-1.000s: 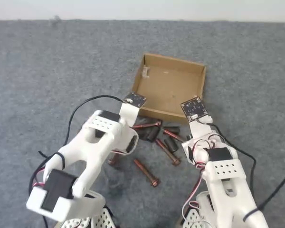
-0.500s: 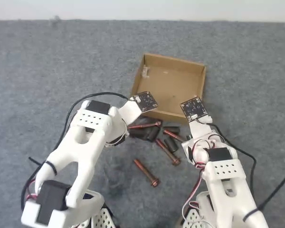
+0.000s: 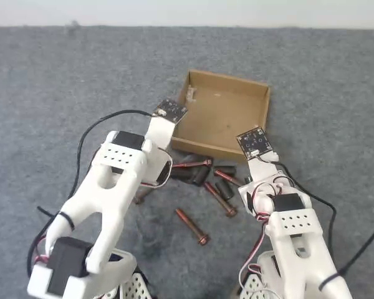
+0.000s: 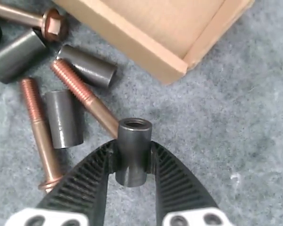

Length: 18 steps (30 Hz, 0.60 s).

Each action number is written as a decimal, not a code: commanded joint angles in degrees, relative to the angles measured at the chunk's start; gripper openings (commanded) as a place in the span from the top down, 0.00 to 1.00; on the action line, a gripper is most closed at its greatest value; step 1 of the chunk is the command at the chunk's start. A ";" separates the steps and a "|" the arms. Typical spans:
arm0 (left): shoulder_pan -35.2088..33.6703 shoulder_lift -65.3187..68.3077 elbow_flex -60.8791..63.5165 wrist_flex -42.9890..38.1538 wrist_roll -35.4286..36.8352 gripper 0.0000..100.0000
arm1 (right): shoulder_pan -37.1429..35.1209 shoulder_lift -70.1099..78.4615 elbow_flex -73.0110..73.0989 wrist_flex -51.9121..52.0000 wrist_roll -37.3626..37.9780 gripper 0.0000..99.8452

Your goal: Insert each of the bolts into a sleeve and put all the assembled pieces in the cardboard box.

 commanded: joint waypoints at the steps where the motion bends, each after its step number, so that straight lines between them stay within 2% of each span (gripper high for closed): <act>1: 1.76 -3.16 1.19 4.48 -2.73 0.99 | 0.66 -1.71 -0.26 -1.19 2.11 0.99; 5: 6.42 -3.16 3.65 9.85 -8.62 0.99 | 0.66 -1.71 -0.26 -1.27 2.11 0.99; 8: 9.85 -3.16 4.09 10.99 -8.88 0.99 | 0.66 -1.71 -0.26 -1.36 2.20 0.99; 10: 10.37 -2.73 4.88 7.74 -8.62 0.99 | 0.66 -1.71 -0.26 -1.36 2.20 0.99; 13: 9.41 -2.64 8.48 0.79 -4.40 0.99 | 0.66 -1.71 -0.26 -1.36 2.20 0.99; 18: 4.92 -2.64 11.03 -3.43 -2.73 0.99 | 0.66 -1.71 -0.26 -1.36 2.29 0.99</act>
